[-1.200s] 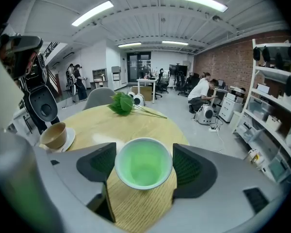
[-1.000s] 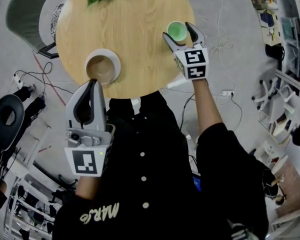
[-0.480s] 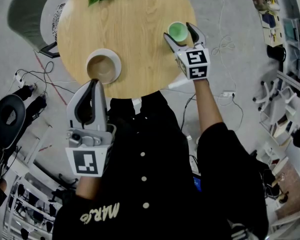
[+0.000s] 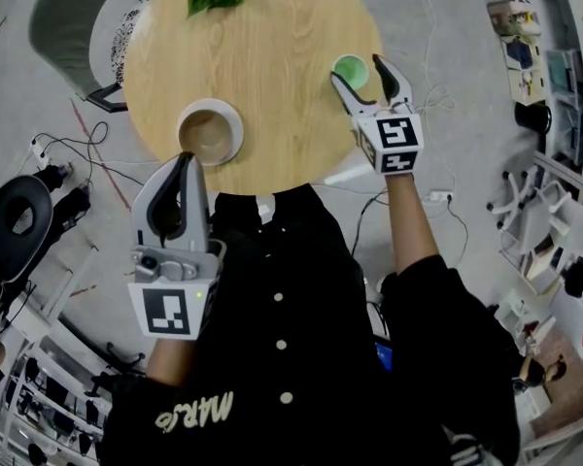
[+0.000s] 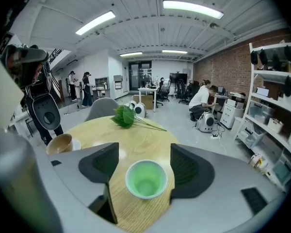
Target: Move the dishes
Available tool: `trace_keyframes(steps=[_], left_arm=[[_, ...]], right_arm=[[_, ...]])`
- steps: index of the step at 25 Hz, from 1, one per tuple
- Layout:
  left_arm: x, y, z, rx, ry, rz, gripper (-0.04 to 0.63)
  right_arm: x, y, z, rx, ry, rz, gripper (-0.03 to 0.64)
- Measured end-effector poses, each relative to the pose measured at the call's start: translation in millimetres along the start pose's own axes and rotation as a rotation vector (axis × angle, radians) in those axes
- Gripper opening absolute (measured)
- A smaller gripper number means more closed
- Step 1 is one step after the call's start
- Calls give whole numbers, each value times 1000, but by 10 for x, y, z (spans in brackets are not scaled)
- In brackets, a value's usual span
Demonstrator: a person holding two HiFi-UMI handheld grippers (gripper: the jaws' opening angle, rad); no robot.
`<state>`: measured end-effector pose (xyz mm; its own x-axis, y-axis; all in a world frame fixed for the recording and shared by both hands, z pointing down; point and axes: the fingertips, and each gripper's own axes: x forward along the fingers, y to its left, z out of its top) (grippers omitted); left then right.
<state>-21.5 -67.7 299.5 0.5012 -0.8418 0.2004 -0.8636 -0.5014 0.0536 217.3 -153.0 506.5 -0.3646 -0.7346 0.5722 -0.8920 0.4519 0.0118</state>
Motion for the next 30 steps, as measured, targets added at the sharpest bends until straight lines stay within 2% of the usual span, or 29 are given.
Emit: trace_keyframes(steps=[5, 10, 13, 19, 24, 30], left_arm=[[-113, 129, 86, 7, -26, 21, 3], [-266, 302, 119, 11, -30, 48, 3], [-351, 374, 143, 16, -39, 70, 3], [-492, 547, 147, 7, -51, 110, 3], [-596, 675, 94, -3, -49, 134, 3], [-654, 769, -45, -13, -23, 147, 3]], right_arm=[[-201, 290, 372, -7, -71, 33, 258], [-300, 777, 568, -17, -83, 113, 189], [-282, 1088, 542, -7, -59, 175, 190], [-6, 1743, 311, 6, 55, 294, 189], [266, 2179, 13, 42, 174, 359, 179], [516, 2547, -417, 156, 318, 400, 164]])
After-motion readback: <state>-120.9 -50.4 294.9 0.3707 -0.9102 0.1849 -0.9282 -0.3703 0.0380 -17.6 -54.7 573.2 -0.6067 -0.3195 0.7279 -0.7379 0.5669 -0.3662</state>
